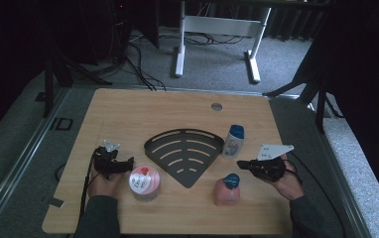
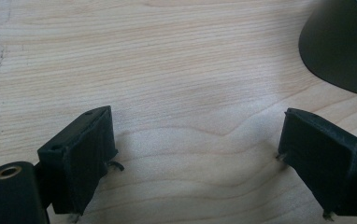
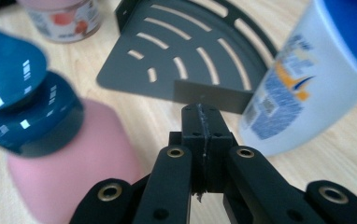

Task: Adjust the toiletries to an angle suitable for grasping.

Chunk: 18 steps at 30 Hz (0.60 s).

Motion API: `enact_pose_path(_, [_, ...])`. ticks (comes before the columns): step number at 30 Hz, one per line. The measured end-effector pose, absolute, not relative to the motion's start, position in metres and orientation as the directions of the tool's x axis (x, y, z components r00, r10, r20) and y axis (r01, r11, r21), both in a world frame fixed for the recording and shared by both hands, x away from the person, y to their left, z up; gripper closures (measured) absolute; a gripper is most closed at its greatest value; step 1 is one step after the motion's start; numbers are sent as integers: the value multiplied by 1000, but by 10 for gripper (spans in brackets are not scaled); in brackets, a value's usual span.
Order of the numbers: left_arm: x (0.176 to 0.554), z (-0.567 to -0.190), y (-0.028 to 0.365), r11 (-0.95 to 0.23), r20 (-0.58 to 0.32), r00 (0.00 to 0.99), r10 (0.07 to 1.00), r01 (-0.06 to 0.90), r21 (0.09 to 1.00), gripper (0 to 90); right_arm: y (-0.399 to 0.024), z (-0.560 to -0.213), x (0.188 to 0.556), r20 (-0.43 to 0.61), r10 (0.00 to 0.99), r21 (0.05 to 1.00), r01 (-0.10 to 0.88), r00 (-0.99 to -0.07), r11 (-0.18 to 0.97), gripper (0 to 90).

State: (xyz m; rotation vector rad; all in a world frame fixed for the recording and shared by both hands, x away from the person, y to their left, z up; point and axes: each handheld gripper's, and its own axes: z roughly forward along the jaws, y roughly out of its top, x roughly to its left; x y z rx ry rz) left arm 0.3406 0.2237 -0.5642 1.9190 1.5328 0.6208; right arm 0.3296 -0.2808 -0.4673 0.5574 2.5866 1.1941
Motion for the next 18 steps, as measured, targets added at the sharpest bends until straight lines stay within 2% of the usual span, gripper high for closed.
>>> enact_pose_path(6, [341, -564, 224, -155, -7, 224, 975, 695, 703, 108, -280, -470, 319, -43, 379, 747, 222, -924, 627, 900])
enact_pose_path(18, [340, -564, 223, -154, -8, 224, 975, 695, 703, 108, -288, -471, 303, -30, 345, 741, 211, -938, 638, 900])
